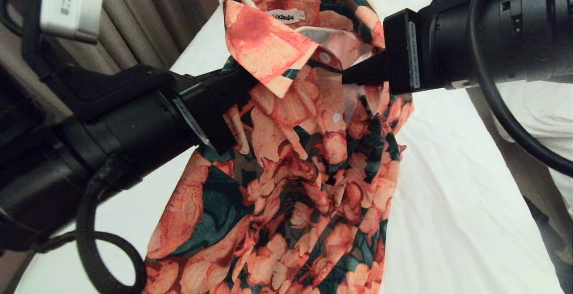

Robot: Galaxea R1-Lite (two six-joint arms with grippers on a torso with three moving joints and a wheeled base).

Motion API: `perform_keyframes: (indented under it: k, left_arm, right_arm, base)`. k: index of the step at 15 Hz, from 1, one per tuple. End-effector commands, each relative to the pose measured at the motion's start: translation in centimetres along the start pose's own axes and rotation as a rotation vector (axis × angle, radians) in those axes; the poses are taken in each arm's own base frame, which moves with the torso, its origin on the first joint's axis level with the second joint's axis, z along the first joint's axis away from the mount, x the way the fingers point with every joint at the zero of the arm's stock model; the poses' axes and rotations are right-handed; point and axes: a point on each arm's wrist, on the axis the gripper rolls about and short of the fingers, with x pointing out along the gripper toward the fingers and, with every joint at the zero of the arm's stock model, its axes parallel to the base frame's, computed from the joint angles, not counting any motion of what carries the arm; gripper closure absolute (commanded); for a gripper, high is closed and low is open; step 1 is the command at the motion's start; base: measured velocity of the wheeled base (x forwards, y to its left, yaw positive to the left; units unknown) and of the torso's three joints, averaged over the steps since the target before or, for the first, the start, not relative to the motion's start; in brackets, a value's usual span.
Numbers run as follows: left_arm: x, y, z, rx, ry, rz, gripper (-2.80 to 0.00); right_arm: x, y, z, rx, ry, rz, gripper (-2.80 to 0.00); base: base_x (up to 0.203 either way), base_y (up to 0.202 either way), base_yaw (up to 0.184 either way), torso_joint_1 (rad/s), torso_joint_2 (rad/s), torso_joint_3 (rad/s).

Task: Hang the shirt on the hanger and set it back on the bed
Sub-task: Hook the other side of the shirt onto the hanger

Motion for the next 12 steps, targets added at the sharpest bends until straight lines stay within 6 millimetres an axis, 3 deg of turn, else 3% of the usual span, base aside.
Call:
perform_keyframes:
  k: [1, 10, 11, 12]
  left_arm:
    - [0.7, -0.3, -1.2, -0.004, -0.004, -0.013, 0.0]
    - [0.9, -0.5, -0.6, -0.011, -0.107, -0.032, 0.0]
    - [0.8, -0.5, -0.4, -0.012, -0.125, -0.031, 0.0]
    - [0.8, -0.5, -0.2, -0.012, -0.143, -0.03, 0.0]
  right_arm:
    - [0.5, 0.7, -0.3, -0.008, 0.011, 0.024, 0.0]
    - [1.4, 2.2, -1.4, -0.024, 0.053, 0.067, 0.0]
    - [1.4, 2.3, -1.4, -0.025, 0.053, 0.067, -2.8]
    - [1.4, 2.5, -1.4, -0.027, 0.054, 0.073, -2.8]
  base:
    - [0.0, 0.0, 0.0, 0.0, 0.0, 0.0]
    - [0.0, 0.0, 0.0, 0.0, 0.0, 0.0]
    - [0.0, 0.0, 0.0, 0.0, 0.0, 0.0]
    - [0.0, 0.0, 0.0, 0.0, 0.0, 0.0]
